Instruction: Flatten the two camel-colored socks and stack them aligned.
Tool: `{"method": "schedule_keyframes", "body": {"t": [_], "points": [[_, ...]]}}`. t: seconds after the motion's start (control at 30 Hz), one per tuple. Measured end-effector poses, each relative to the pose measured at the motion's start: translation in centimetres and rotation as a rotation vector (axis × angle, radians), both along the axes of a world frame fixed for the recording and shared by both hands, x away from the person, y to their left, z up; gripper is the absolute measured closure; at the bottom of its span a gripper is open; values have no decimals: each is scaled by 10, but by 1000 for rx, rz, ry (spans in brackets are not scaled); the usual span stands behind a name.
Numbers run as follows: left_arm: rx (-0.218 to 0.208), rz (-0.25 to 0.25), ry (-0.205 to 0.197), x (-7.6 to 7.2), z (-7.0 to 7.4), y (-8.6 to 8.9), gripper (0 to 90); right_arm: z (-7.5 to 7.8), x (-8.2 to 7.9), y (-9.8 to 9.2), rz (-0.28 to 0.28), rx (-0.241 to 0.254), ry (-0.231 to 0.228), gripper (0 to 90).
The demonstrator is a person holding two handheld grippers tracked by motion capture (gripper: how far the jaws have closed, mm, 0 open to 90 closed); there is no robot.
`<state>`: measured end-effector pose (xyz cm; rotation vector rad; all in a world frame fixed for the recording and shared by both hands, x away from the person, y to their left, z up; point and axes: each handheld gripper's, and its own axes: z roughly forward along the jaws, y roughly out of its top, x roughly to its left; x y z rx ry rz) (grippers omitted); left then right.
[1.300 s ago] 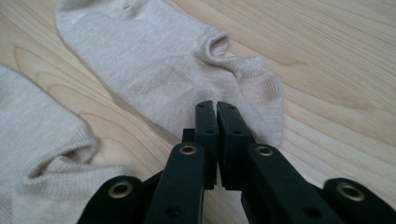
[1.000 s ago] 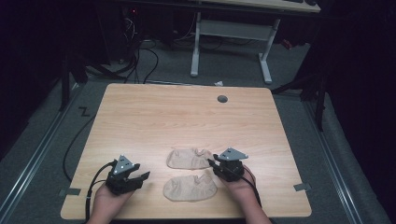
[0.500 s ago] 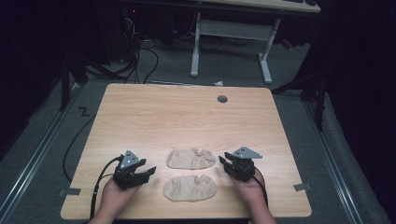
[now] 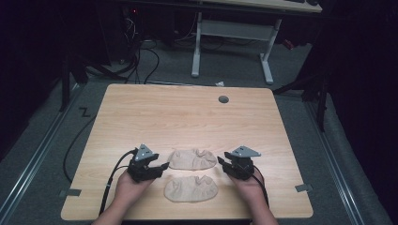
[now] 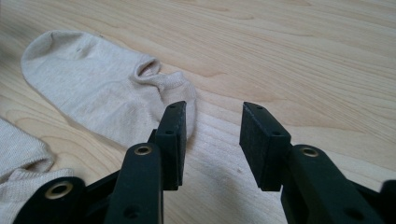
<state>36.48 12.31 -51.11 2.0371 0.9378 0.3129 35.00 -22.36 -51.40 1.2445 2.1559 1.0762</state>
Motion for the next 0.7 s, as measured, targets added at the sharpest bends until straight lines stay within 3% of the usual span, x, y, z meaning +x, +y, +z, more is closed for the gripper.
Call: {"method": "schedule_keyframes", "body": {"t": [0.3, 0.53, 0.57, 0.7], "points": [[-8, -15, 17, 13, -4, -16, 417, -1, 1, 5, 3, -12, 5, 595], [-16, 5, 41, 21, -10, -18, 476, -2, 6, 13, 9, -9, 17, 624], [-10, 6, 39, 22, -11, -18, 502, -1, 7, 18, 10, -22, 2, 658], [23, 16, 22, 20, -12, -19, 535, -3, 10, 22, 10, -18, 16, 687]]}}
